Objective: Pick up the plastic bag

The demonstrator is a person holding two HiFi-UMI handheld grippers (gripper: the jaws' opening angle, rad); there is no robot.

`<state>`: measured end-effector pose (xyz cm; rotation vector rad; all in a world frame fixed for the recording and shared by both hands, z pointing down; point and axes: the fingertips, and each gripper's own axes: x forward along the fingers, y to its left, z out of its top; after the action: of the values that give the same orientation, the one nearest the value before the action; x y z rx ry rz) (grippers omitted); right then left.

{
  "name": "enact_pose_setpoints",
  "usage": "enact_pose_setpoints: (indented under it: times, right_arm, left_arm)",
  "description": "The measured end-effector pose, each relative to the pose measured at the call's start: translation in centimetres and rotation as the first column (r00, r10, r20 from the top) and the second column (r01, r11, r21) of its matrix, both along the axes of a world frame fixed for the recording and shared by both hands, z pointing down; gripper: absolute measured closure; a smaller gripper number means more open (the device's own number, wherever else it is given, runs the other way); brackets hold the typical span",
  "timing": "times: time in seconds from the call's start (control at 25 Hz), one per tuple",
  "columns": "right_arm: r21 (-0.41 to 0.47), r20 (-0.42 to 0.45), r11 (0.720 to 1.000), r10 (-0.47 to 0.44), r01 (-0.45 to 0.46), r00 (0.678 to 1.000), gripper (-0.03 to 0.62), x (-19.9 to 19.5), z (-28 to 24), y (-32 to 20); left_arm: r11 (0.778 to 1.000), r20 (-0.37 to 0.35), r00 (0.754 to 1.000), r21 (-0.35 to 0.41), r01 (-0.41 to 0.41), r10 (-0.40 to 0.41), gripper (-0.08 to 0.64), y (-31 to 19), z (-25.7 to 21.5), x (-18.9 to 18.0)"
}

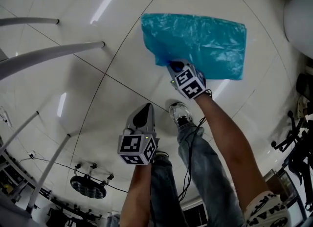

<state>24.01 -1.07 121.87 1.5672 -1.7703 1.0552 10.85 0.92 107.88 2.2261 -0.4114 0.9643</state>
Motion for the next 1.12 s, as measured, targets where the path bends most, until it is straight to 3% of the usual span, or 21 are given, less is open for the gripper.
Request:
enact_pose_setpoints:
  times: [0.16,0.36,0.64,0.72,0.96,1.12]
  right_arm:
    - [0.094,0.117,0.987,0.117,-0.129,0.986,0.584,-0.5,-9.7,0.4]
    - [0.206,0.231,0.951,0.181,-0.23,0.956,0.583,0.1,-24.0,-0.1]
    - [0.312,0.462,0.873,0.207,-0.376,0.862,0.584,0.0,-47.8,1.3]
    - [0.35,0.515,0.843,0.19,-0.408,0.836,0.583,0.7,-54.3,1.6]
    - [0.505,0.557,0.756,0.083,-0.416,0.826,0.583,1.4,-72.1,-0.9]
    - [0.558,0.52,0.74,0.039,-0.374,0.853,0.583,-1.0,-79.3,-1.7]
  left_arm:
    - [0.999,-0.028,1.0,0.033,-0.007,0.008,0.56,-0.6,-7.5,0.6]
    - [0.995,-0.099,0.995,0.101,0.001,0.009,0.56,-1.3,-19.4,1.7]
    - [0.983,-0.18,0.982,0.183,-0.021,0.054,0.56,-0.8,-38.6,0.9]
    - [0.974,-0.209,0.977,0.227,0.005,0.043,0.56,-1.4,-43.8,0.8]
    - [0.912,-0.292,0.951,0.357,0.203,-0.098,0.56,-6.3,-58.2,-2.5]
    - [0.86,-0.321,0.923,0.385,0.334,-0.215,0.56,-7.0,-63.8,-8.2]
